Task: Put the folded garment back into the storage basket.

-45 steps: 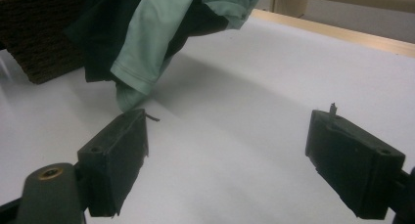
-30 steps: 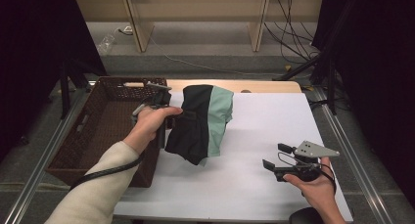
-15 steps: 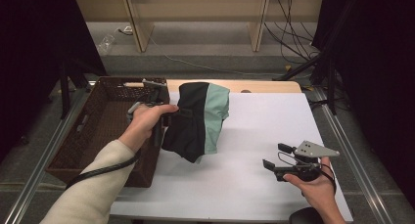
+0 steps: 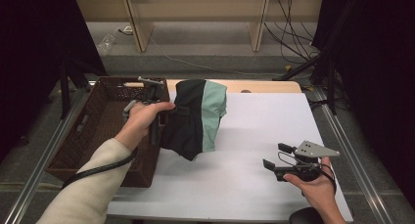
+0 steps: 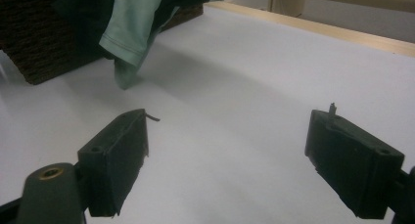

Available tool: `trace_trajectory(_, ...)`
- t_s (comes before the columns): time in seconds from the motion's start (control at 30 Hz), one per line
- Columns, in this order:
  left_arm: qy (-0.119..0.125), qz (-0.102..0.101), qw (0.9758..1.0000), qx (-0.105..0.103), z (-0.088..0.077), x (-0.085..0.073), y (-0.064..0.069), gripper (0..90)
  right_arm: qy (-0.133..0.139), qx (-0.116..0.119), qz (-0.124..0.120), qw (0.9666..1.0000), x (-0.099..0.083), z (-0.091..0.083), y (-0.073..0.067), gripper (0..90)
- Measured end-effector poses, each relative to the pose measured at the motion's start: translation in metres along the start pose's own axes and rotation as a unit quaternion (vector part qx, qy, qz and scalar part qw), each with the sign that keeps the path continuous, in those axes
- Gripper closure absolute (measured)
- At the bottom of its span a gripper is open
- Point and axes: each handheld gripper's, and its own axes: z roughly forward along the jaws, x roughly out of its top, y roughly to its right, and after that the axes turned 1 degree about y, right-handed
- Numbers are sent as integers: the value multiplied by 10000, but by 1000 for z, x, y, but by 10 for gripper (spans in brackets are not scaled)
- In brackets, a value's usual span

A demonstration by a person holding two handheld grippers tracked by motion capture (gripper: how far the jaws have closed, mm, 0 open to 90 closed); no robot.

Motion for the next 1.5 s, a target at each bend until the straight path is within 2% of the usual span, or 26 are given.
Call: trace_trajectory(1.5, 311, -57, 9995, 89, -41, 15, -7, 701, -10, -18, 19, 10000, 0, 0, 0, 170)
